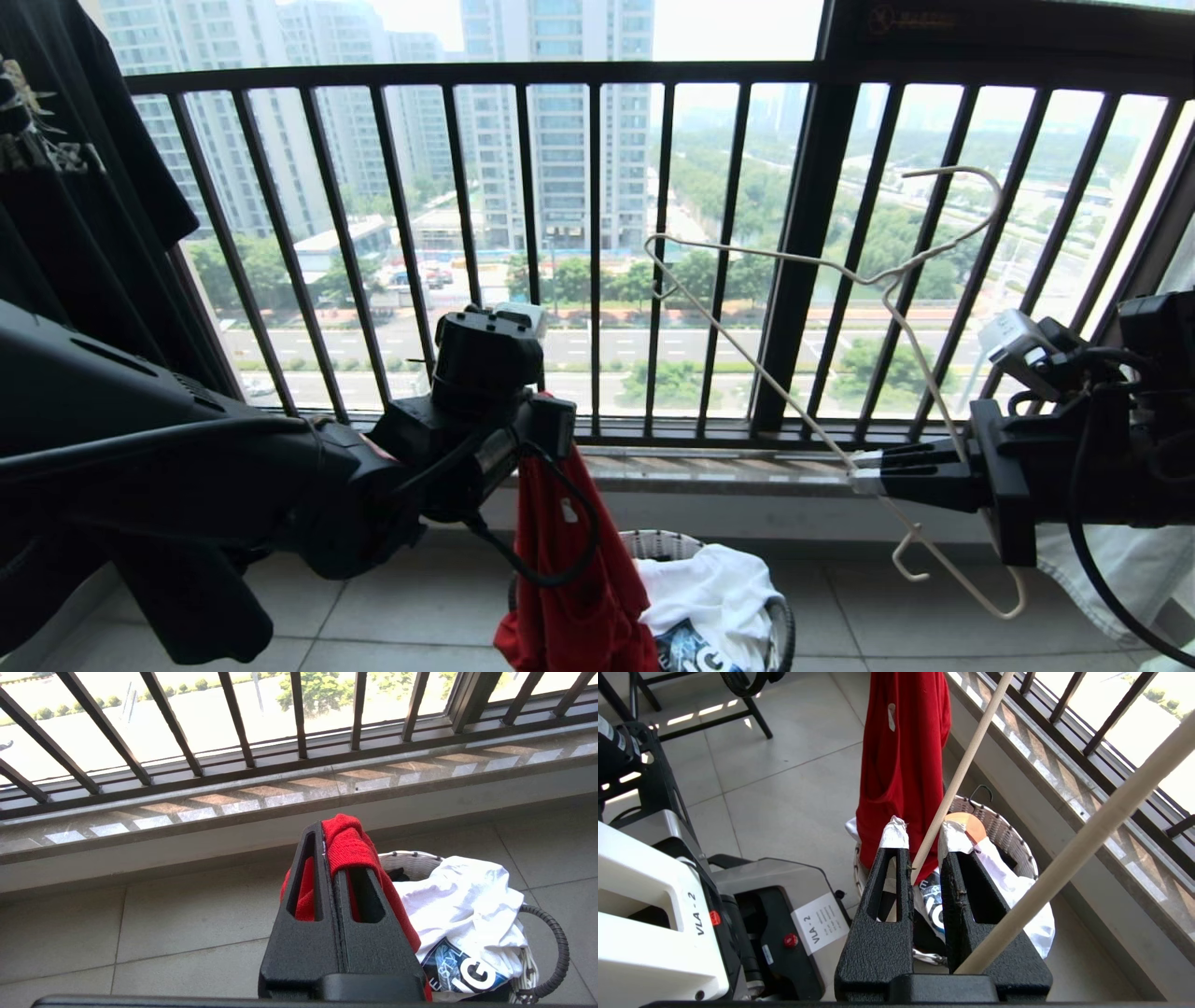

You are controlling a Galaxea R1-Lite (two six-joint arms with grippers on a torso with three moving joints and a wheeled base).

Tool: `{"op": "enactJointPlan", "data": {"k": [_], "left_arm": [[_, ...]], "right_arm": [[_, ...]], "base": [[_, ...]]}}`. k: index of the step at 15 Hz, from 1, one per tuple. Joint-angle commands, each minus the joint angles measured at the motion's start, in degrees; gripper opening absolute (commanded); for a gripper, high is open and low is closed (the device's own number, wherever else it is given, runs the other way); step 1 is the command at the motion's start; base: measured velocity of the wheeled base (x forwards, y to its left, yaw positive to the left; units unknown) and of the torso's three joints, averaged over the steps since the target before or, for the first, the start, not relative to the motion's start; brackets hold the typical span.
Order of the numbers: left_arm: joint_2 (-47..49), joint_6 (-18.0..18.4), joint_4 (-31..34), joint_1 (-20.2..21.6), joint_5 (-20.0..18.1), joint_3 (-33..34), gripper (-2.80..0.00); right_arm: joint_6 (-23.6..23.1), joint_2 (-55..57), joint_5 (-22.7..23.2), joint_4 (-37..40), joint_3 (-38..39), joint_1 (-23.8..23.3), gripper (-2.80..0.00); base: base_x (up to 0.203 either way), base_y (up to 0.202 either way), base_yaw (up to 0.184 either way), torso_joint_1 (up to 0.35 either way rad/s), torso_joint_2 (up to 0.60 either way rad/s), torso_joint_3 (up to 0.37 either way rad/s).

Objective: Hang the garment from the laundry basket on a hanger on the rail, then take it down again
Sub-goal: Hang the clothes on the clothes rack

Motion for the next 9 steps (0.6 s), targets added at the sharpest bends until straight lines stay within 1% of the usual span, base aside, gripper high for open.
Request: {"op": "enactJointPlan", "data": {"k": [1,3,6,9], "left_arm": [[-0.6,0.0,-0.1,1.7,0.2,-2.7,-2.8],[-2.6,0.1,1.5,1.8,0.1,-4.8,-2.8],[-1.1,0.7,2.4,1.3,0.0,-9.2,-2.8],[-1.3,0.7,4.4,2.4,0.0,-11.9,-2.8]], "right_arm": [[-0.5,0.0,0.3,0.1,0.8,0.3,-2.8],[-0.5,-0.1,0.1,0.0,0.6,0.2,-2.8],[-0.5,-0.1,-0.1,0.1,0.5,0.2,-2.8],[-0.9,-0.1,-0.1,0.1,1.7,0.9,-2.8]], "base": [[0.0,0.0,0.0,0.0,0.0,0.0],[0.0,0.0,0.0,0.0,0.0,0.0],[0.0,0.0,0.0,0.0,0.0,0.0],[0.0,0.0,0.0,0.0,0.0,0.0]]}}
